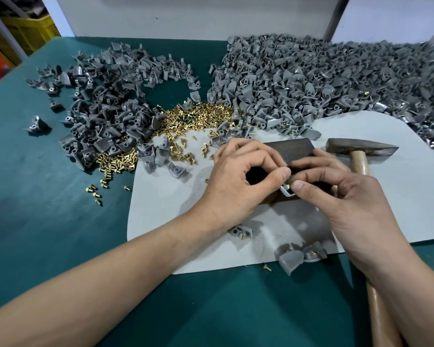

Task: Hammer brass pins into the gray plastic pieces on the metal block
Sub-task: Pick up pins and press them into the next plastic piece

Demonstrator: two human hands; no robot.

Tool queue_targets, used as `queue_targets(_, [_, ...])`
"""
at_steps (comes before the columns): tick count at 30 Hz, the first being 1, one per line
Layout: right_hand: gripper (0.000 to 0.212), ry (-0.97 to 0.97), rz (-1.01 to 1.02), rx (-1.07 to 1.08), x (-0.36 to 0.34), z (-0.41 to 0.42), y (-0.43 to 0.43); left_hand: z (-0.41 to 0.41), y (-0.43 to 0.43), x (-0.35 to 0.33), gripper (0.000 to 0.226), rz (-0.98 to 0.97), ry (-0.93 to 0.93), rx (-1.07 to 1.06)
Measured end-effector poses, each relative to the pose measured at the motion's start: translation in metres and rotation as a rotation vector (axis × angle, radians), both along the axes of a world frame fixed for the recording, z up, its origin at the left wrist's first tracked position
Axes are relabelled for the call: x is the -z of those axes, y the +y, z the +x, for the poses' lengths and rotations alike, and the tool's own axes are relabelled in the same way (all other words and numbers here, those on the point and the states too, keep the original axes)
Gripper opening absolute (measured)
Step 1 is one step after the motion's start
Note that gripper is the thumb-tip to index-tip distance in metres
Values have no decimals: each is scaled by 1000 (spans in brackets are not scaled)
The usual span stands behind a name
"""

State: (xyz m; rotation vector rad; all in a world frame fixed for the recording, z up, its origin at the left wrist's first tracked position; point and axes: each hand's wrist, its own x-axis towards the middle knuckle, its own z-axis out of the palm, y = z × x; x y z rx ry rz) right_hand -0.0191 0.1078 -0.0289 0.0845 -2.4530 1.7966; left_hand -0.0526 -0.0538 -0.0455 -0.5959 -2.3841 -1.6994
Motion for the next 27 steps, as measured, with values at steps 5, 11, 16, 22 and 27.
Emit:
queue_targets(5, [20, 6, 2, -3, 0, 0, 1, 0, 1, -1, 16, 7, -5, -1])
queue_targets(11, [18, 25, 9, 9, -2, 0, -1, 0, 0, -1, 16, -1, -9, -1])
queue_targets(16, [6, 17, 29, 12, 0, -1, 0, 0, 0, -1, 16, -2, -23, -5])
queue_targets(22, [10, 11, 27, -4, -1, 0, 0, 1, 0, -3, 16, -6, -20, -4])
queue_targets(27, [14, 0, -9, 9, -1, 0, -1, 1, 0, -3, 16, -4, -4, -1])
